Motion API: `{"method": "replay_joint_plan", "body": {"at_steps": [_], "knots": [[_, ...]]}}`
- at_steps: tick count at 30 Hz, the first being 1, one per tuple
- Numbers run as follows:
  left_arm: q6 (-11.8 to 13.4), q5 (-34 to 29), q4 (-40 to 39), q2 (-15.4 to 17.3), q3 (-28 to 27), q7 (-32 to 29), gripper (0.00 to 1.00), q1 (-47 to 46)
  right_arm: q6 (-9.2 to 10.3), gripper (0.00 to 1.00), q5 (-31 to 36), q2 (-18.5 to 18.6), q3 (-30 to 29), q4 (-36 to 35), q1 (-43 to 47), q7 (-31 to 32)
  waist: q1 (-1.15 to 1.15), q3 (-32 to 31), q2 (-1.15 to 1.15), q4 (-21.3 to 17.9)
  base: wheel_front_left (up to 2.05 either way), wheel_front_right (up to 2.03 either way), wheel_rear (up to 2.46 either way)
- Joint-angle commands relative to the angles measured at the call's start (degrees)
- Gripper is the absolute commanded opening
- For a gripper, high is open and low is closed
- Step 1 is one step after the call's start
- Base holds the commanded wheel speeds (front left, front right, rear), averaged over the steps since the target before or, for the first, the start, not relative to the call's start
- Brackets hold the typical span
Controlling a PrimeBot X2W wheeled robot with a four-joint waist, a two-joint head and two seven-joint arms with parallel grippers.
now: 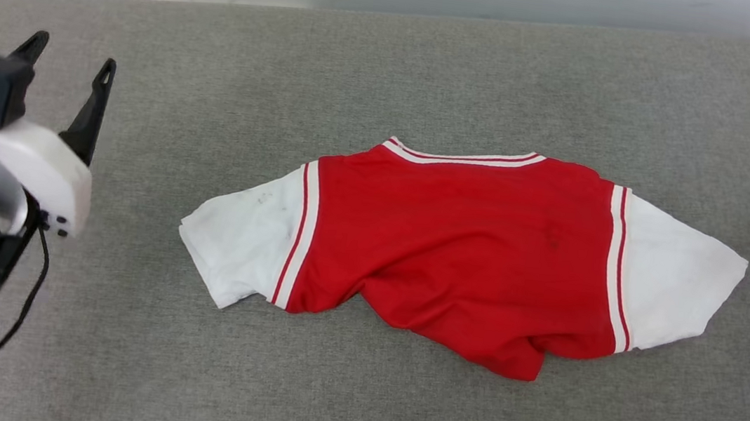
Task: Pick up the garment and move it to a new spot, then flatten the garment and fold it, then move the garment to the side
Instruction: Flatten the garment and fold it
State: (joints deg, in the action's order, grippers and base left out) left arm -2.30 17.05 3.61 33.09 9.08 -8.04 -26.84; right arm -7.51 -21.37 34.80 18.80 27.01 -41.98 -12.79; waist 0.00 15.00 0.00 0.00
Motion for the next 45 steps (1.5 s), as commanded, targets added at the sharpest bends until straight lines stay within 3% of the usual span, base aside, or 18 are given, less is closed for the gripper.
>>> {"method": "replay_joint_plan", "body": {"at_steps": [1, 6, 10, 16, 23, 29, 34, 35, 39, 45], "knots": [[-1.6, 0.9, 0.2, 1.3, 1.2, -3.8, 1.0, -2.4, 0.04, 1.0, 3.0, -1.8, -3.4, -2.7, 2.7, -1.0, 0.0, 0.3, 0.0, -0.6, 0.0, 0.0, 0.0], [-4.7, 6.4, 0.8, 4.6, 6.8, -16.9, 1.0, -7.6, 0.05, 1.0, 10.9, -7.8, -12.1, -11.8, 9.7, -1.6, 0.0, 1.2, 0.0, -1.5, 0.0, 0.0, 0.0], [-5.0, 13.4, 0.6, 7.6, 13.4, -27.8, 1.0, -11.6, 0.04, 1.0, 13.9, -11.5, -15.3, -16.8, 13.9, -0.9, 0.0, 2.1, 0.0, -2.2, 0.0, 0.0, 0.0], [-5.1, 24.3, 1.4, 11.2, 21.3, -39.2, 1.0, -16.8, 0.04, 1.0, 14.3, -14.9, -18.0, -21.0, 17.6, -0.4, 0.0, 4.2, 0.0, -3.1, 0.0, 0.0, 0.0], [-5.1, 30.5, 3.7, 13.7, 28.8, -46.4, 1.0, -20.2, 0.04, 1.0, 15.5, -19.8, -20.1, -24.0, 21.8, -1.8, 0.0, 6.9, 0.0, -4.7, 0.0, 0.0, 0.0], [-5.1, 32.8, 5.5, 15.9, 34.5, -48.9, 1.0, -20.5, 0.04, 1.0, 16.3, -22.1, -19.8, -24.1, 23.3, -2.3, 0.0, 8.9, 0.0, -6.3, 0.0, 0.0, 0.0], [-5.1, 33.7, 6.7, 15.5, 39.2, -48.9, 1.0, -19.9, 0.04, 1.0, 16.6, -22.6, -19.9, -23.7, 22.3, -2.4, 0.0, 9.7, 0.0, -7.0, 0.0, 0.0, 0.0], [-5.1, 33.6, 7.2, 15.6, 41.4, -48.3, 0.0, -20.5, 0.04, 1.0, 16.9, -22.1, -20.8, -24.3, 20.9, -2.4, 0.0, 9.6, 0.0, -7.0, 0.0, 0.0, 0.0], [-5.1, 34.3, 7.4, 16.3, 41.5, -46.8, 0.0, -22.2, 0.04, 1.0, 17.2, -20.9, -21.6, -24.5, 19.7, -2.4, 0.0, 8.6, 0.0, -6.6, 0.0, 0.0, 0.0], [-5.1, 36.4, 7.4, 18.1, 38.6, -42.5, 0.0, -24.5, 0.04, 1.0, 16.7, -14.3, -21.4, -26.1, 14.9, -0.8, 0.0, 6.7, 0.0, -5.3, 0.0, 0.0, 0.0]]}}
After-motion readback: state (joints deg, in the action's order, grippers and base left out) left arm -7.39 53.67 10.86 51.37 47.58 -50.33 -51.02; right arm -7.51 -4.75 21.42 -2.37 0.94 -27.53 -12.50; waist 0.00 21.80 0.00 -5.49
